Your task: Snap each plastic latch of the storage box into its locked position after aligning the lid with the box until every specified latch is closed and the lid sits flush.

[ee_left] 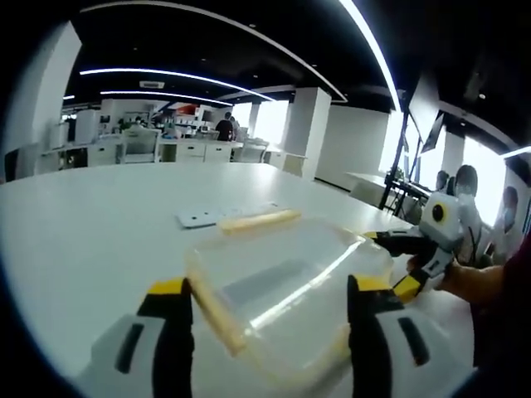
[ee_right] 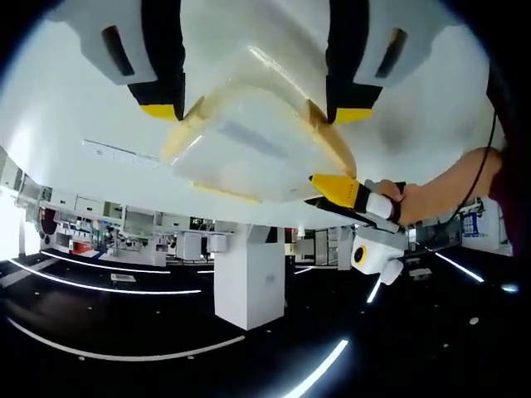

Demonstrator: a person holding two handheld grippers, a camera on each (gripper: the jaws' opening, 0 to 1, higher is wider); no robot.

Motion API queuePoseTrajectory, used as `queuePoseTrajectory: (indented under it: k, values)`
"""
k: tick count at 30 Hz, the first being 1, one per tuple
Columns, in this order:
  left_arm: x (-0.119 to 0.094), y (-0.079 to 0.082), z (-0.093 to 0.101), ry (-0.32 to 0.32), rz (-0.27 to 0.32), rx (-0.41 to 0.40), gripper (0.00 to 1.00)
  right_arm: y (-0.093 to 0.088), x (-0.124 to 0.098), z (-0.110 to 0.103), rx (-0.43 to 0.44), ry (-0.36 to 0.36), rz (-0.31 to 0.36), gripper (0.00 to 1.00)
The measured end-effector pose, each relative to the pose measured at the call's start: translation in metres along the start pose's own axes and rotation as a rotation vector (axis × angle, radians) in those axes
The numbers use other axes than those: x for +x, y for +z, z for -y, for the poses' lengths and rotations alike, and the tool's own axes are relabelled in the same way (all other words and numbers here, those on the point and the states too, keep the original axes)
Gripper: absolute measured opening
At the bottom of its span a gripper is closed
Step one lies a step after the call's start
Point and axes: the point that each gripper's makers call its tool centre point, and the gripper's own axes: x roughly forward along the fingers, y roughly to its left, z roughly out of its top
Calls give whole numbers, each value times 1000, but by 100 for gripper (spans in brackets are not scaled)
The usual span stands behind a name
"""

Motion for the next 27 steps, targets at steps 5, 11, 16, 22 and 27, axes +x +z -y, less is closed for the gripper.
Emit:
queuePoseTrajectory:
  k: [5, 11, 16, 22, 27]
  values:
    - [-1, 0, -1, -3, -1, 2, 75, 0, 1, 0, -5, 4, 24, 74]
    - [-1, 0, -1, -7, -2, 6, 76, 19, 3, -1, -35, -18, 77, 84]
    - [-1, 0, -1, -9, 2, 6, 76, 12, 9, -7, -91, -33, 59, 90]
    - [-1, 0, -2, -8, 5, 6, 76, 13, 11, -6, -101, -77, 59, 90]
    - [-1, 1, -2, -9, 6, 6, 76, 13, 12, -6, -101, -90, 53, 96]
